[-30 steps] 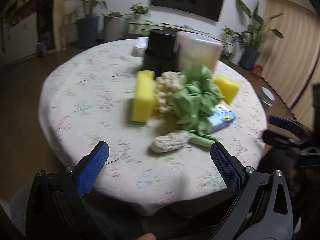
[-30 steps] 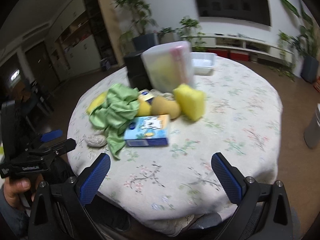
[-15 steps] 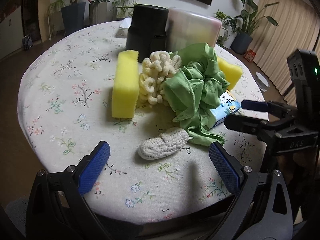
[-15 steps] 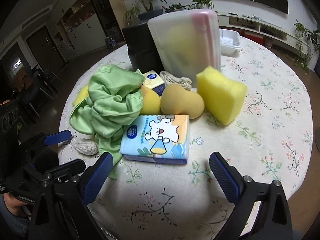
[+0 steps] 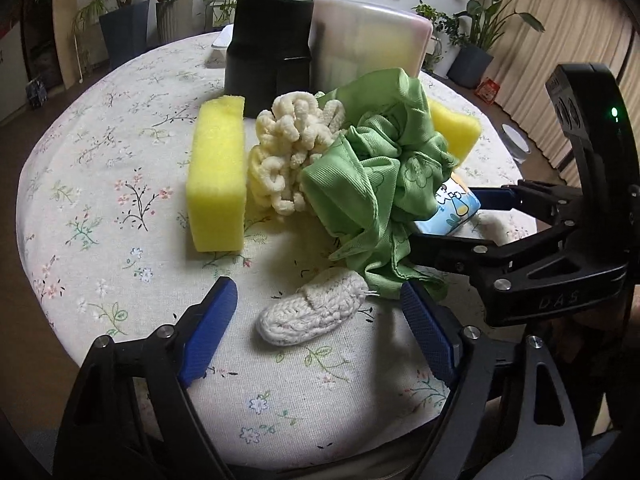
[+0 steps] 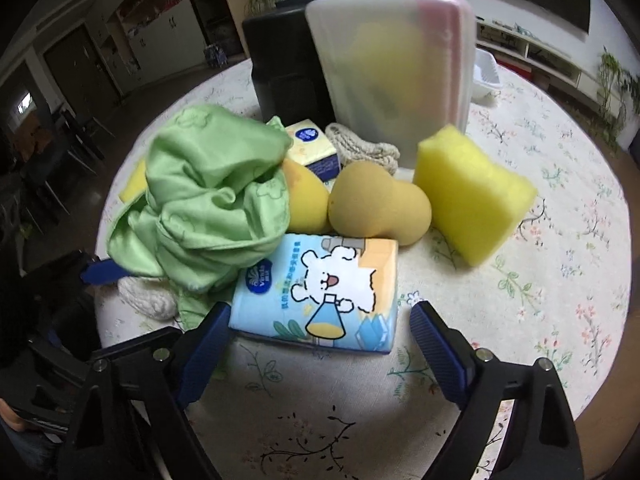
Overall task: Organize soft objects
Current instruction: 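Grasp the bear tissue pack with the right gripper while the left grasps the white knitted pad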
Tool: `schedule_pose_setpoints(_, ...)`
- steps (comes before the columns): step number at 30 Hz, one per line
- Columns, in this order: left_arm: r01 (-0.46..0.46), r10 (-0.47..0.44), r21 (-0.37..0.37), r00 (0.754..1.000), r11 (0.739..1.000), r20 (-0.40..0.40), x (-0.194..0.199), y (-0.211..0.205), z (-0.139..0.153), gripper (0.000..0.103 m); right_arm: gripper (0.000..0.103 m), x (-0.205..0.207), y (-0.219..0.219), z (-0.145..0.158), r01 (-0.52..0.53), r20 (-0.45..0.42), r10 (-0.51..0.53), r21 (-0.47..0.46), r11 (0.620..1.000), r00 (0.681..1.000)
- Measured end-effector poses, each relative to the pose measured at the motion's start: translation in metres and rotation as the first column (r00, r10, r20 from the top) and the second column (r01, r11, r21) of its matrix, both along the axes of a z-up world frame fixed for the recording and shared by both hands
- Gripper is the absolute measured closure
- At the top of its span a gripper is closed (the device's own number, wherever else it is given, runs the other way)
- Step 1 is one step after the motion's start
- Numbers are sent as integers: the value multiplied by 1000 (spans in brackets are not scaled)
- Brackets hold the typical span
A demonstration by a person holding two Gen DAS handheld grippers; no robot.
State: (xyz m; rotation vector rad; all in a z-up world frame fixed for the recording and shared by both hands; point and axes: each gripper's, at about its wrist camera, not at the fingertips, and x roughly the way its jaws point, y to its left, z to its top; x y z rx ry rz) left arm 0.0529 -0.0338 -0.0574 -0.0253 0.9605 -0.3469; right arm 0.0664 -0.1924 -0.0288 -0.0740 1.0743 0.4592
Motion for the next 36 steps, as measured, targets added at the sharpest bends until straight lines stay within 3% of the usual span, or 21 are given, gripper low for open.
schedule_pose_setpoints(2,3,-4,26,1000,1000,11,0,-2,0,33,10,1,3,0,-2,2,2,-10,1000,1000)
schedule_pose_setpoints(5,-12,11,39,1000,999,23,1,0,-1,41,10,0,6,-3,-11,13,11,-32,999,1000)
schedule_pose_setpoints(10,-28,27,35,999,999,40,0,2,-2,41,6,-3,17,-7,-43,35,47,-105,994,998)
schedule_pose_setpoints(13,-74,73,29,997,997,30,-4,4,-2,41,4,-4,16,-10,-36,54,42,-97,995,998)
schedule_pose_setpoints(17,-39,38,152,999,988,10,-7,-11,-2,39,4,-7,17,-12,-38,59,44,-105,994,997)
schedule_pose_setpoints(23,-62,63,61,998,996,-4,-8,-1,1,39,7,-7,13,-11,-16,66,22,-102,995,998)
schedule_pose_setpoints(27,-46,47,34,999,998,-2,-6,1,2,46,25,-7,8,-7,-2,81,9,-86,996,997)
schedule_pose_setpoints(28,-41,41,46,999,998,4,-6,-1,1,56,25,-6,7,-6,-4,81,11,-86,996,997)
schedule_pose_setpoints(36,-2,1,24,1000,1000,21,-17,-4,5,59,26,-12,6,-4,-23,91,30,-77,997,995)
